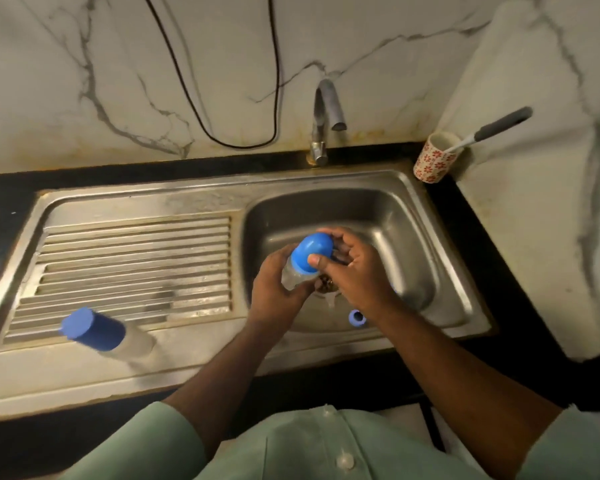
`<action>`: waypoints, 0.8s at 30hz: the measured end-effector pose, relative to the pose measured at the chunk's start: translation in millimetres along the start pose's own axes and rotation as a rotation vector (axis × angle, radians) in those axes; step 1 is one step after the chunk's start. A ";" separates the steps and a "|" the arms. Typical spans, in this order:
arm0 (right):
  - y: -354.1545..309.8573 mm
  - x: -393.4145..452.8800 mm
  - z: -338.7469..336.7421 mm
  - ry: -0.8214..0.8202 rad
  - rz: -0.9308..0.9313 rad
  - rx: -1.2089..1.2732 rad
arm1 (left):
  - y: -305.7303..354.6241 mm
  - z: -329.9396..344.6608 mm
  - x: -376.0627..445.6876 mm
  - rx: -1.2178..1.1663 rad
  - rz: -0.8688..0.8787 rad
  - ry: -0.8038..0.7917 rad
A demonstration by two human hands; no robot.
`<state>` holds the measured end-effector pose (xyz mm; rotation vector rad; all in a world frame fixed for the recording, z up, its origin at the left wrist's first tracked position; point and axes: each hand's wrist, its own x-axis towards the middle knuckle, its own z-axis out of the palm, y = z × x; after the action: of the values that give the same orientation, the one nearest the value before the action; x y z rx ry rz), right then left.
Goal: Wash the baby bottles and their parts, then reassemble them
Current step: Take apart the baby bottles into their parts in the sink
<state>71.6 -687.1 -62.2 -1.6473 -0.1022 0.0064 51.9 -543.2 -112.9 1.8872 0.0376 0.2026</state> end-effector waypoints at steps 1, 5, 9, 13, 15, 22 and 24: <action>0.9 4.7 -8.6 0.021 0.015 0.035 | 2.9 6.5 4.7 -0.004 -0.010 -0.022; 1.1 41.8 -64.8 0.190 0.156 0.546 | 4.4 37.4 24.0 -0.007 -0.091 -0.063; 21.3 74.4 -112.8 0.152 0.165 0.273 | 0.5 54.3 34.6 -0.053 -0.204 -0.056; 90.3 97.8 -142.9 -0.080 0.298 -0.282 | -7.1 75.7 49.9 0.034 -0.248 -0.054; 127.5 108.3 -146.0 -0.240 0.327 -0.543 | -15.5 84.5 57.9 0.064 -0.282 -0.061; 222.4 137.2 -135.3 -0.474 0.409 -1.097 | -49.6 106.0 86.6 0.202 -0.272 -0.114; 232.3 136.9 -133.9 -0.522 0.417 -1.216 | -55.2 107.4 92.6 0.243 -0.246 -0.137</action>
<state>231.4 -828.2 -274.8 -2.8161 -0.1736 0.8385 164.3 -614.5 -186.7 2.1128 0.2080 -0.1044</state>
